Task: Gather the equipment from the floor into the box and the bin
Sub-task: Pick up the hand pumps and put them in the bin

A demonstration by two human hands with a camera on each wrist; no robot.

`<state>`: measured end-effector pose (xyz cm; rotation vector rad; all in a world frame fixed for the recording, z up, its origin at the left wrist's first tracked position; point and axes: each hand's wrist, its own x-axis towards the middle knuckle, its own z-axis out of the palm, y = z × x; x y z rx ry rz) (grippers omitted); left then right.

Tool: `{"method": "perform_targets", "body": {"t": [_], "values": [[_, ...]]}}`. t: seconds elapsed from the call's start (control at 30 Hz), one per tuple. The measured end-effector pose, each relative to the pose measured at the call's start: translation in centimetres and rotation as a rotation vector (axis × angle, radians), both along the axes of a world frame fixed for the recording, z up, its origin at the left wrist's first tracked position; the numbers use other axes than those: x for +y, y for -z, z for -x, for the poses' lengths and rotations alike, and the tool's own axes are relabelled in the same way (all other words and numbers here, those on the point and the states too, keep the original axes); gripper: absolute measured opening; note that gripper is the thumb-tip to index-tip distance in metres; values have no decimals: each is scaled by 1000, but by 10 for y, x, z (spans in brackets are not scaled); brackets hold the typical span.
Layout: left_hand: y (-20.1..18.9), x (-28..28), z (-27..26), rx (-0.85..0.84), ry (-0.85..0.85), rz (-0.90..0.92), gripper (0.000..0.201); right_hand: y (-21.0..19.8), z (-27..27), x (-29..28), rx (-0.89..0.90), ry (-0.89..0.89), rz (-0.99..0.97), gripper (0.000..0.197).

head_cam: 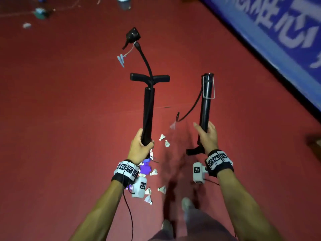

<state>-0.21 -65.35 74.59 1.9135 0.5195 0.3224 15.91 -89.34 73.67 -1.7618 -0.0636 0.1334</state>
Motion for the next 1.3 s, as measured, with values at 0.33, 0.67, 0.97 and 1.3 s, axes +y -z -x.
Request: {"method": "perform_targets", "body": {"t": [0.33, 0.67, 0.97, 1.3], "values": [[-70, -162, -115, -161, 371, 102, 29, -97, 21, -171, -228, 408, -162, 21], [-93, -407, -218, -206, 746, 102, 29, -104, 0, -395, -312, 705, 30, 29], [-100, -595, -268, -188, 910, 186, 26, -120, -8, -557, -356, 987, 92, 44], [-75, -758, -380, -143, 1084, 91, 29, -103, -68, -697, -271, 1164, 66, 25]]}}
